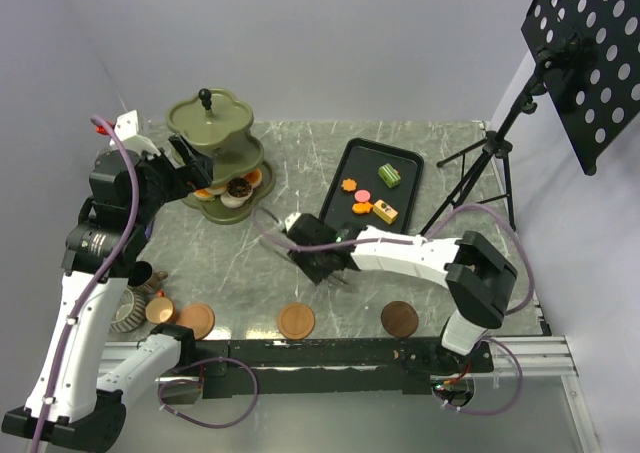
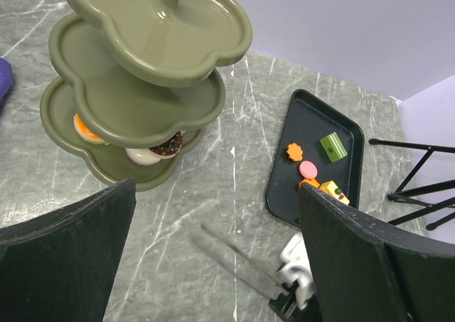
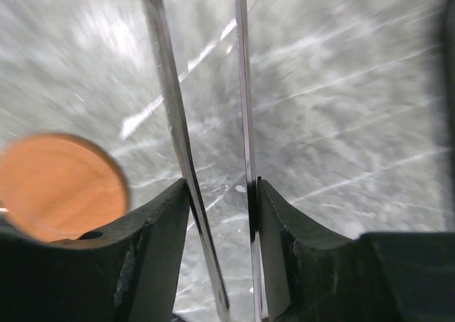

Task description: Serve the afternoon tea

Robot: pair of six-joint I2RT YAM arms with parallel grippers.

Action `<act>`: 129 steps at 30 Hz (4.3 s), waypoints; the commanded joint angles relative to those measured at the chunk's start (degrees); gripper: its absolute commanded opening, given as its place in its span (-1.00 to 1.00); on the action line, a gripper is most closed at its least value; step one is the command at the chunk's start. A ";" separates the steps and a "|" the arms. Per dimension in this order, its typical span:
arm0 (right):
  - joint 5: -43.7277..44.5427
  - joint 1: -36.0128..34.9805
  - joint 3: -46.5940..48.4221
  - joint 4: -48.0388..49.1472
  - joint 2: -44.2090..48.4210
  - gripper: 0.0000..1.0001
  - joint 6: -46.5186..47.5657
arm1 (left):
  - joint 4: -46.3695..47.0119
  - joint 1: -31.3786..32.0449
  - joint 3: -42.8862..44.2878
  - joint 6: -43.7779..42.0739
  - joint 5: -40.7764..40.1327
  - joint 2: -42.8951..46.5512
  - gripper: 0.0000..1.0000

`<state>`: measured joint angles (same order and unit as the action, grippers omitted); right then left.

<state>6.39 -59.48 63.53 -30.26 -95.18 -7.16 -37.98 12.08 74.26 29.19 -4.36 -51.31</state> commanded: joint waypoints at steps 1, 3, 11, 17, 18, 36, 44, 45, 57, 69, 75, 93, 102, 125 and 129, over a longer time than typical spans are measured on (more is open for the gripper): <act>2.40 3.49 9.32 -8.48 6.14 -0.06 -6.81 | 1.06 -0.21 -0.26 -0.10 -0.12 1.21 0.99; 1.61 5.68 12.66 -11.82 6.76 -0.08 -8.57 | 1.41 -0.21 -0.52 -0.01 0.31 1.21 0.99; 4.06 12.98 25.84 -22.90 6.76 -0.15 -10.51 | 1.68 -0.21 -0.96 -0.19 0.23 1.65 0.99; 10.21 16.94 31.83 -28.00 7.20 -0.14 -8.14 | 1.24 -0.21 -0.96 -0.71 -0.65 2.18 0.99; 11.61 17.81 31.66 -28.45 7.37 -0.14 -7.18 | 1.33 -0.21 -0.96 -0.71 -0.65 2.27 0.99; 25.96 26.79 23.31 -20.54 0.96 -0.15 2.07 | 1.06 -0.12 -1.13 -0.71 -0.65 2.79 0.99; 21.83 25.65 13.92 -16.60 1.13 -0.07 -6.19 | 1.59 -0.12 -1.31 -0.45 -0.21 2.35 0.99; 21.04 25.65 12.43 -15.45 1.22 -0.05 -6.98 | 1.68 -0.12 -1.40 -0.45 -0.04 2.27 0.99; 19.19 25.73 -0.94 -0.59 1.84 0.22 -19.81 | 1.33 -0.12 -1.40 -0.36 0.23 2.62 0.99; 16.37 26.52 -11.05 7.84 4.47 0.55 -27.73 | 1.06 -0.12 -1.49 -0.45 -0.30 3.06 0.99; 17.59 27.05 -13.69 9.52 6.40 0.35 -28.70 | 0.97 -0.12 -1.31 -0.54 -0.38 3.06 0.99; 13.14 27.75 3.53 -18.69 18.09 0.02 -23.17 | 1.41 -0.12 -1.75 -0.89 -0.65 3.06 0.99; 4.16 33.90 5.73 -29.15 23.80 0.02 -17.10 | 1.50 0.40 -2.54 -0.98 -0.56 3.67 0.99; 5.04 34.88 5.73 -27.49 21.97 0.12 -0.06 | 1.33 1.99 -2.37 -0.27 -0.12 4.29 0.99; 5.20 34.87 5.73 -26.61 19.33 0.10 2.06 | 1.15 2.07 -1.93 -0.27 -0.30 4.02 0.99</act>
<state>10.68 -24.71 66.81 -59.31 -73.73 -8.86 -37.95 13.85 71.31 29.17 -4.38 -47.57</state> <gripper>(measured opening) 0.558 0.995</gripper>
